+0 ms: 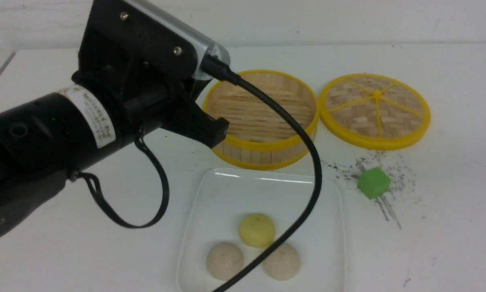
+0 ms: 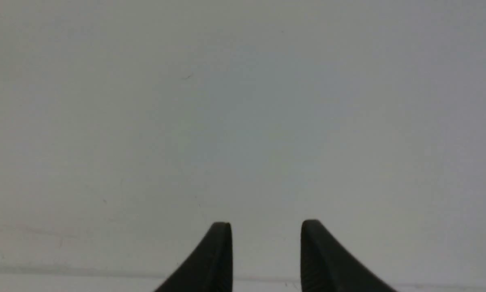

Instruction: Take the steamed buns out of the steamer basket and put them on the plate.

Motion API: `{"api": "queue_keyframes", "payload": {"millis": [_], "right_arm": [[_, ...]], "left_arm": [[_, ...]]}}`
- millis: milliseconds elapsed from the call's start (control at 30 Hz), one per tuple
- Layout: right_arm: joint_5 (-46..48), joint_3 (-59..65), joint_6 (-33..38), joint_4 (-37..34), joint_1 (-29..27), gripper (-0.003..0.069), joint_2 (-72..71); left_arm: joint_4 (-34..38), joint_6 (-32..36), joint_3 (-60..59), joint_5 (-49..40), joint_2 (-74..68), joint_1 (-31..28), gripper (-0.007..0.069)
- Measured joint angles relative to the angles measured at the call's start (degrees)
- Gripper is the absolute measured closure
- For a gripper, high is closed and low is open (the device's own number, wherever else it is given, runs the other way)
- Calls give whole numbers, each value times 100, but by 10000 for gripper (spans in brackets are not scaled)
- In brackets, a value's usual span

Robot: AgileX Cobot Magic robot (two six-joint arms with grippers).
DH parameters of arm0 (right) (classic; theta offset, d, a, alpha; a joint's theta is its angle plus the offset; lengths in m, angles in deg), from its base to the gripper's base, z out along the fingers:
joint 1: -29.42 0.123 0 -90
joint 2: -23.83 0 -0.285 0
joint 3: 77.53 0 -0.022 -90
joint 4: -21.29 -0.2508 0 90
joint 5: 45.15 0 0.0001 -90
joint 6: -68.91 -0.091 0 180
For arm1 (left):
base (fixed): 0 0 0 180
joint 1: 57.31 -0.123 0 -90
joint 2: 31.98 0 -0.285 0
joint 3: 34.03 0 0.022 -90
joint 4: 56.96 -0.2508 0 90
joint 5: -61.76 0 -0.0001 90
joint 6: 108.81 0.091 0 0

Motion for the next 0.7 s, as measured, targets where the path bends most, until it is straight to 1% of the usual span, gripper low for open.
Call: {"api": "queue_keyframes", "payload": {"millis": [67, 167, 267, 300, 333, 367, 633, 700], "right_arm": [[242, 0, 918, -956, 0, 405, -208], [638, 0, 2134, -2139, 0, 406, -455], [1072, 0, 3151, -3149, 0, 406, -752], [1155, 0, 3352, -3353, 0, 406, -842], [1207, 0, 3399, -3399, 0, 406, -867], [1412, 0, 3754, -3754, 0, 406, -1095], [2329, 0, 4795, -4635, 0, 406, -1983], [2577, 72, 5072, -4946, 0, 406, -2126]], "left_arm": [[23, 44, 0, -6, 0, 0, 622], [23, 57, 0, -6, 0, 0, 622], [28, 68, 0, -6, 0, 0, 622], [28, 68, 0, -6, 0, 0, 622], [28, 68, 0, -11, 0, 0, 622], [28, 68, 0, -11, 0, 0, 622], [30, 68, 0, -11, 0, 0, 622], [30, 68, 0, -13, 0, 0, 622]]}}
